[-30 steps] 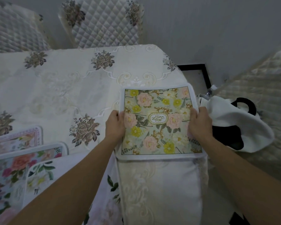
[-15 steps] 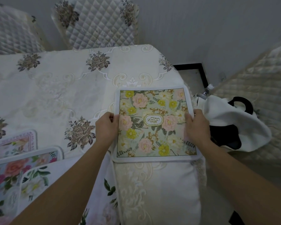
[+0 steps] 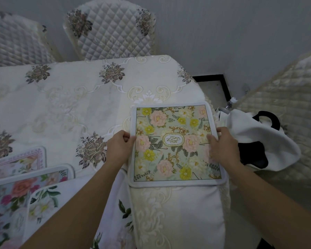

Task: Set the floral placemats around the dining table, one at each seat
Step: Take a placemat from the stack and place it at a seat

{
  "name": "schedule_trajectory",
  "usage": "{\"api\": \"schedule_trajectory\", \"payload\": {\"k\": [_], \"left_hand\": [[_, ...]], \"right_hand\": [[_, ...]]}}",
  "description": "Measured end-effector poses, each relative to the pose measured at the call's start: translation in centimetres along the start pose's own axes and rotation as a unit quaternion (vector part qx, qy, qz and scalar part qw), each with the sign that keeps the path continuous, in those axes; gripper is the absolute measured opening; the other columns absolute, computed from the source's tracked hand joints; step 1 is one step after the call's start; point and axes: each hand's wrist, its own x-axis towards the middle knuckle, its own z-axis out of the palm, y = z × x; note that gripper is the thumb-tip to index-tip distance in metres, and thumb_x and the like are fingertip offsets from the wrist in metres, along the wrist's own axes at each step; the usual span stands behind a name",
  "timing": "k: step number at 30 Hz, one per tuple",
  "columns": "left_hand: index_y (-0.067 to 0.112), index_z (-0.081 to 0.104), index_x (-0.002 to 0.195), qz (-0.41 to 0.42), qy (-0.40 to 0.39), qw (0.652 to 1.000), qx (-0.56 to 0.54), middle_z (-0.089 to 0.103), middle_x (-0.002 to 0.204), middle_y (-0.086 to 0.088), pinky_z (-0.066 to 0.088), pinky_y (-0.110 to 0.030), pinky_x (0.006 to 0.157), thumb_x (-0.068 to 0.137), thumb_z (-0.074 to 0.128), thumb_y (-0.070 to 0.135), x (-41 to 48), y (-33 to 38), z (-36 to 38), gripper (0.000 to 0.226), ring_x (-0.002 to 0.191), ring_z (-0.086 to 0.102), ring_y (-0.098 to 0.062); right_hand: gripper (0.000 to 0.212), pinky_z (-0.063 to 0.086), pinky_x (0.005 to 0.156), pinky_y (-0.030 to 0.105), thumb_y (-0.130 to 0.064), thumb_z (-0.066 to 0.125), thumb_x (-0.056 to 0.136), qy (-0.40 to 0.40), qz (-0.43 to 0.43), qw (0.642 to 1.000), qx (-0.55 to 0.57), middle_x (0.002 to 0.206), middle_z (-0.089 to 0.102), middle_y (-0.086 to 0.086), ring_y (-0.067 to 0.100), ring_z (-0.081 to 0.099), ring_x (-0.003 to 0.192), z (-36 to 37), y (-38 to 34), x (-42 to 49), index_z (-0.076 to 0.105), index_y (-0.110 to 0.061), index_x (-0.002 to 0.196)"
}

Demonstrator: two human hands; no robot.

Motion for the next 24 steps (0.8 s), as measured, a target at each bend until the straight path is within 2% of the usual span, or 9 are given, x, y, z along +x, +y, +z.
{"api": "schedule_trajectory", "payload": {"k": [4, 8, 14, 17, 19, 21, 23, 24], "left_hand": [[0.013, 0.064, 0.087, 0.014, -0.001, 1.000, 0.024, 0.057, 0.071, 0.009, 0.033, -0.018, 0.056, 0.089, 0.067, 0.034, 0.1, 0.0, -0.2, 0.021, 0.065, 0.050, -0.004], [0.013, 0.061, 0.083, 0.032, 0.005, 0.998, 0.051, 0.055, 0.070, 0.010, 0.028, -0.014, 0.053, 0.090, 0.066, 0.034, -0.1, 0.3, -0.3, 0.022, 0.063, 0.047, 0.001], [0.010, 0.064, 0.089, 0.036, -0.004, 0.998, 0.060, 0.056, 0.071, 0.006, 0.033, -0.015, 0.054, 0.090, 0.068, 0.029, 0.2, -0.3, -0.4, 0.019, 0.069, 0.054, -0.012], [0.009, 0.061, 0.097, 0.047, -0.005, 0.995, 0.083, 0.062, 0.081, -0.002, 0.036, -0.024, 0.056, 0.090, 0.066, 0.027, 0.2, -0.4, -0.2, 0.020, 0.080, 0.060, -0.023], [0.008, 0.057, 0.107, 0.110, 0.027, 0.980, 0.162, 0.062, 0.097, -0.012, 0.041, -0.034, 0.065, 0.088, 0.064, 0.024, 0.0, -0.3, 0.4, 0.025, 0.089, 0.057, -0.031], [0.010, 0.056, 0.115, 0.175, 0.068, 0.955, 0.228, 0.057, 0.113, -0.015, 0.045, -0.042, 0.075, 0.085, 0.061, 0.023, -0.6, 0.4, 1.4, 0.033, 0.101, 0.052, -0.034], [0.018, 0.048, 0.131, 0.229, 0.053, 0.944, 0.230, 0.046, 0.138, -0.010, 0.043, -0.047, 0.096, 0.090, 0.054, 0.032, -1.4, 1.9, 2.7, 0.044, 0.125, 0.044, -0.031], [0.023, 0.039, 0.141, 0.258, 0.022, 0.937, 0.233, 0.035, 0.151, -0.005, 0.035, -0.048, 0.108, 0.094, 0.047, 0.039, -1.7, 2.5, 3.6, 0.050, 0.138, 0.033, -0.027]], "right_hand": [[0.023, 0.059, 0.066, 0.047, -0.036, 0.059, 0.093, 0.012, 0.009, 1.000, 0.001, 0.090, 0.068, 0.006, 0.030, 0.067, 0.070, 0.1, 0.2, 0.3, 0.053, -0.021, 0.110], [0.020, 0.060, 0.063, 0.047, -0.038, 0.061, 0.091, 0.018, 0.012, 1.000, 0.005, 0.086, 0.068, 0.005, 0.029, 0.068, 0.068, 0.2, 0.5, 0.3, 0.053, -0.024, 0.104], [0.028, 0.055, 0.067, 0.040, -0.042, 0.061, 0.090, 0.047, -0.044, 0.993, -0.098, 0.096, 0.062, 0.006, 0.026, 0.062, 0.078, 0.0, 0.9, 0.4, 0.057, -0.021, 0.108], [0.029, 0.044, 0.065, 0.033, -0.038, 0.062, 0.091, 0.069, -0.064, 0.984, -0.152, 0.099, 0.052, 0.007, 0.025, 0.053, 0.085, -0.1, 0.9, 0.0, 0.061, -0.015, 0.108], [0.029, 0.042, 0.064, 0.034, -0.033, 0.063, 0.090, 0.111, -0.107, 0.965, -0.210, 0.103, 0.050, 0.010, 0.029, 0.050, 0.091, -0.1, 0.5, -0.1, 0.062, -0.011, 0.108], [0.029, 0.046, 0.068, 0.037, -0.023, 0.061, 0.088, 0.132, -0.188, 0.942, -0.243, 0.111, 0.052, 0.013, 0.031, 0.051, 0.097, 0.5, -0.3, -0.2, 0.060, -0.007, 0.112], [0.035, 0.048, 0.083, 0.040, -0.020, 0.056, 0.090, 0.089, -0.262, 0.934, -0.225, 0.124, 0.053, 0.013, 0.031, 0.052, 0.110, 2.0, -1.6, -0.6, 0.056, -0.005, 0.121], [0.040, 0.046, 0.094, 0.042, -0.025, 0.053, 0.093, 0.054, -0.283, 0.933, -0.213, 0.133, 0.050, 0.013, 0.032, 0.048, 0.121, 3.1, -2.3, -0.8, 0.052, -0.006, 0.128]]}}
